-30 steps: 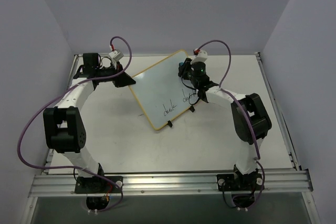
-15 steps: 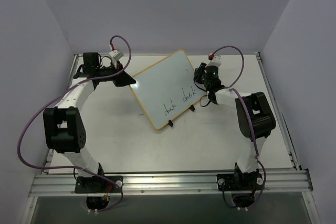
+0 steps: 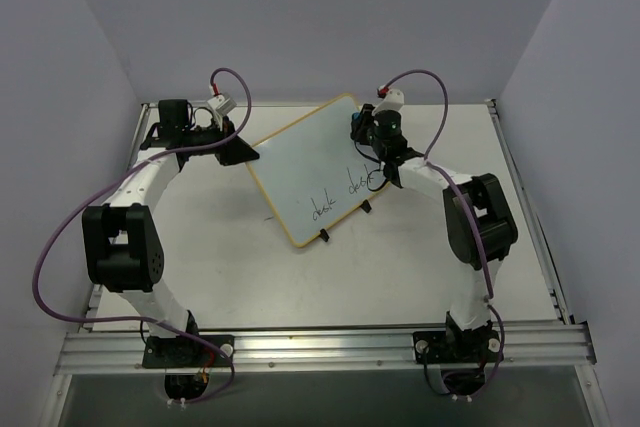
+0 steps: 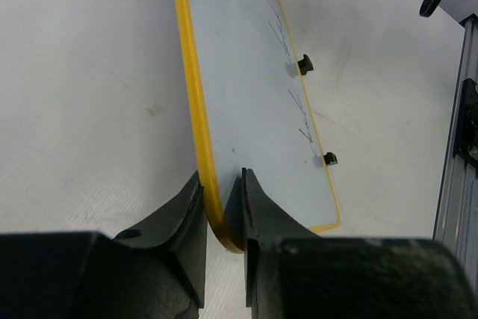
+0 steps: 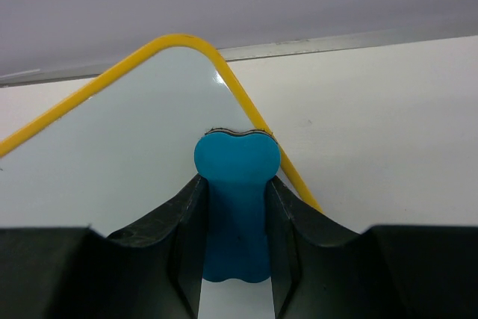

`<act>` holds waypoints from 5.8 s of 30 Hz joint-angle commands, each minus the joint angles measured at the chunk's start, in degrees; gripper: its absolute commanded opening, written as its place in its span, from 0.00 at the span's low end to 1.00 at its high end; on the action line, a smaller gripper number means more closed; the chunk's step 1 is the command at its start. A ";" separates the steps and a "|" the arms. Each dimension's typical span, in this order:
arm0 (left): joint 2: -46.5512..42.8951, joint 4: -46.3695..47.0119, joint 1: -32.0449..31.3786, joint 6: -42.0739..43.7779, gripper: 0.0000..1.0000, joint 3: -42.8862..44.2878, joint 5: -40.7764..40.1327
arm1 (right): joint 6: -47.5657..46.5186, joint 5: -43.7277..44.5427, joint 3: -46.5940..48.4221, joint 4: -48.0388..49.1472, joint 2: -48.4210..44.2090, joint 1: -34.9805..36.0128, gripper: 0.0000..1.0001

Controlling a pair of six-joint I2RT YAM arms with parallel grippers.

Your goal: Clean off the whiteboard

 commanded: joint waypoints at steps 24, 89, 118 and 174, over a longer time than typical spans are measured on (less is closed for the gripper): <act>-4.08 5.87 -2.39 8.32 0.02 0.73 4.46 | -3.80 -9.42 -17.99 11.37 -3.72 0.46 0.00; -3.99 7.63 -3.01 7.79 0.02 -0.24 3.50 | 12.73 2.17 -26.24 7.42 -2.85 1.07 0.00; -4.52 7.36 -3.53 7.97 0.02 -0.67 2.71 | 23.01 14.57 -31.99 17.18 -5.40 17.32 0.00; -7.86 8.68 -3.62 7.79 0.02 -4.54 -1.77 | 26.09 28.73 -29.86 7.86 3.21 28.67 0.00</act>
